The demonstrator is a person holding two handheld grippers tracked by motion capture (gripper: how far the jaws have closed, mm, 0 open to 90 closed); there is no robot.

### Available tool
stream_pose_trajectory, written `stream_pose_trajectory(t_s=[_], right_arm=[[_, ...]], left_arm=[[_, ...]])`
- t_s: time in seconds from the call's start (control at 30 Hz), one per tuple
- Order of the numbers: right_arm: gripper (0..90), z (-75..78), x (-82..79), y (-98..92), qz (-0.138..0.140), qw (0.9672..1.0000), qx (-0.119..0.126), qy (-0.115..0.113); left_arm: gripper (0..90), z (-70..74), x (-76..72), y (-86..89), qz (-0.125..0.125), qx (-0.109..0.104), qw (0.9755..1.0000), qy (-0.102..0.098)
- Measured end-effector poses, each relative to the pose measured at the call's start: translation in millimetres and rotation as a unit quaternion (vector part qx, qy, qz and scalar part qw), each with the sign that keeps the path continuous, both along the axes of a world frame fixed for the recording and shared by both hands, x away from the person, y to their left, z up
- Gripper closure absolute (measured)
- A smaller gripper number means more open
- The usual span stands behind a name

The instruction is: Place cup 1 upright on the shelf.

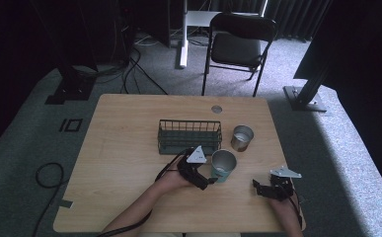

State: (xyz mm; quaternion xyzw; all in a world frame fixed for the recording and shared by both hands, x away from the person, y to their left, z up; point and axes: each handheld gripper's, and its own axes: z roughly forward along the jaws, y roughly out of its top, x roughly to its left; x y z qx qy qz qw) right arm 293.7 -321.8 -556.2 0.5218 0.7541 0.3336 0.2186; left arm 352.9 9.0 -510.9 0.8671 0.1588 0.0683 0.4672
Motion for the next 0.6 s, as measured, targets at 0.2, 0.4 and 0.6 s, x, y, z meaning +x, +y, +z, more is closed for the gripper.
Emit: stream_pose_trajectory(t_s=[0.2,0.4,0.6], right_arm=[[14.7,-0.1,0.0,0.3,0.0,1.0,-0.003,0.0],[14.7,0.0,0.0,0.2,0.0,1.0,-0.002,0.0],[14.7,0.0,-0.1,0.4,0.0,1.0,-0.002,0.0]], left_arm=[[2.1,0.7,4.0,-7.8,-0.002,0.001,1.0,0.002],[2.1,-1.1,8.8,-13.6,0.0,0.001,1.0,0.006],[2.1,0.8,10.9,-19.5,0.0,-0.002,1.0,0.002]])
